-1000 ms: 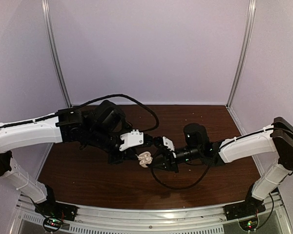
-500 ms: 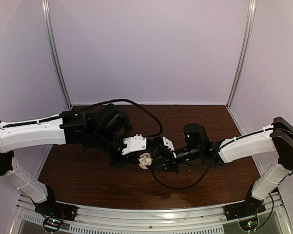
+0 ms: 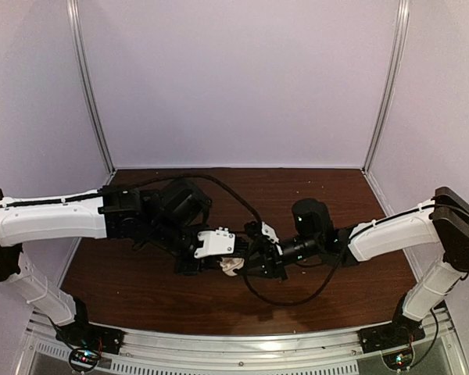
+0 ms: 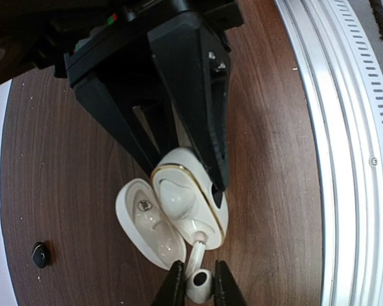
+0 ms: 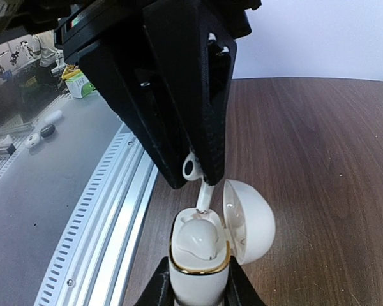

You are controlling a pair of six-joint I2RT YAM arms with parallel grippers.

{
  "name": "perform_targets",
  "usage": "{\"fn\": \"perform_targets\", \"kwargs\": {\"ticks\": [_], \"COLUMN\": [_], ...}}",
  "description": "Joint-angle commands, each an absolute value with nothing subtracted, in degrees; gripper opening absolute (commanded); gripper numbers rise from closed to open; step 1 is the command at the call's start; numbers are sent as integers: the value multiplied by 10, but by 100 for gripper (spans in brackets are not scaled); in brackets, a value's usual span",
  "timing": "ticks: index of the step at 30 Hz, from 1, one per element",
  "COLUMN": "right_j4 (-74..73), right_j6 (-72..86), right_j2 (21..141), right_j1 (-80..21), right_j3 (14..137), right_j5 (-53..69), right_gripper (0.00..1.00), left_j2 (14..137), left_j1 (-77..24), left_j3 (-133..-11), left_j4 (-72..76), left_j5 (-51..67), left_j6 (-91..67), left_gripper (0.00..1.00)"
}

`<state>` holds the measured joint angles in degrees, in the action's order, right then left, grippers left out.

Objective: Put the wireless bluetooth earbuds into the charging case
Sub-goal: Insert the left earbud into the left side groove of the charging case.

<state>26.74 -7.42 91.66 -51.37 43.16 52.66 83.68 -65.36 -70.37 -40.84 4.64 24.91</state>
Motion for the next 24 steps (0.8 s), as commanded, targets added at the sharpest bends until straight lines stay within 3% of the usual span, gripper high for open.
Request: {"fn": "perform_targets", "kwargs": {"ticks": [1, 24], "right_j4": [289, 287], "right_j6": [-65, -34], "right_j2": [922, 947], "right_j1": [-511, -511], "right_j3": [444, 460], "right_j5": [543, 580], "right_gripper": [0, 0], "left_j2": [820, 809], "left_j1": [-657, -681], "left_j3": [-692, -694], "left_j4": [-405, -395], "left_j5": [38, 18], "left_j6": [264, 307], "left_gripper": [5, 5]}}
